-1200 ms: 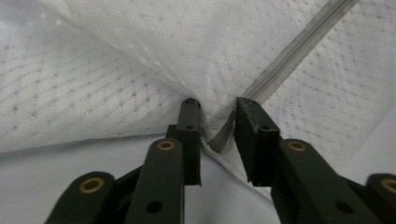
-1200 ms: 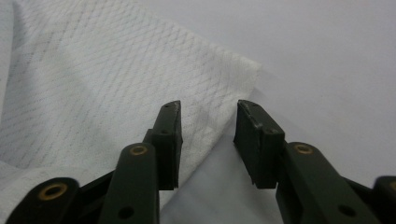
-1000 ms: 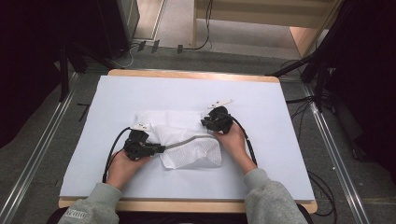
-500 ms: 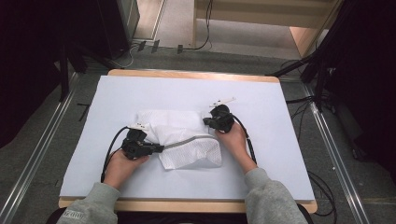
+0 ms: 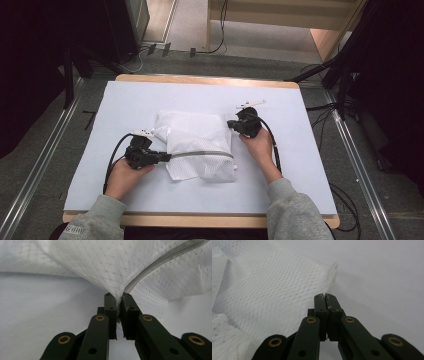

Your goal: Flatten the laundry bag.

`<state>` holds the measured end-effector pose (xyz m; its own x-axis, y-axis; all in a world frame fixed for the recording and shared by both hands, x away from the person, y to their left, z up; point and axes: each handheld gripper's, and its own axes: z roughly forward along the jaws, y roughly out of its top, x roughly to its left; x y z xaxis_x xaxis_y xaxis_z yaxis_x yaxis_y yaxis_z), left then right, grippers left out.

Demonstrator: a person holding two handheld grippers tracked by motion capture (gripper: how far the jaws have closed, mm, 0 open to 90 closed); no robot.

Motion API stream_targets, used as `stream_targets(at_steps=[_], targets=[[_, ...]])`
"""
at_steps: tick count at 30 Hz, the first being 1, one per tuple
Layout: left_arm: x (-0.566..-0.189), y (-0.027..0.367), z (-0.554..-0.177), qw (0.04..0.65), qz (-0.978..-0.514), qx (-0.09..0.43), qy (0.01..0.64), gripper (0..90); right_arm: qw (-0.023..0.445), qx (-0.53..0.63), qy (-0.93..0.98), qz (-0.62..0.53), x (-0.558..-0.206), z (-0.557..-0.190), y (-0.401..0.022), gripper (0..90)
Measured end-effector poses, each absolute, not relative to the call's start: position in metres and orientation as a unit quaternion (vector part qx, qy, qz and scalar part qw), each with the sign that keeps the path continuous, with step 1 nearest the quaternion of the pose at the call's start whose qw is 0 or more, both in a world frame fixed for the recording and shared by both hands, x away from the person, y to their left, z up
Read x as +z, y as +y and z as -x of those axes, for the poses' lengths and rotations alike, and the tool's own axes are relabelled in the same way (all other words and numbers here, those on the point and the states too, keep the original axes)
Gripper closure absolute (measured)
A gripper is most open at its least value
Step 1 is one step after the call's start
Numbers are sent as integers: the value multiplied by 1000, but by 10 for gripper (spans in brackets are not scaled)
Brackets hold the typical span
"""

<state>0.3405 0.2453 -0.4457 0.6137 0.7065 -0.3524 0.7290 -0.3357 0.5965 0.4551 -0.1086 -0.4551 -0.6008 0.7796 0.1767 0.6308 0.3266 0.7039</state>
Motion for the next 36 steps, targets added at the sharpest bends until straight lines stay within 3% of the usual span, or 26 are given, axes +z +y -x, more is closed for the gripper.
stream_targets(at_steps=[36], targets=[[-432, 304, -347, 362, -806, -25, 467, 851, 116, 397, 764, -495, -448, -463, -165, 900]])
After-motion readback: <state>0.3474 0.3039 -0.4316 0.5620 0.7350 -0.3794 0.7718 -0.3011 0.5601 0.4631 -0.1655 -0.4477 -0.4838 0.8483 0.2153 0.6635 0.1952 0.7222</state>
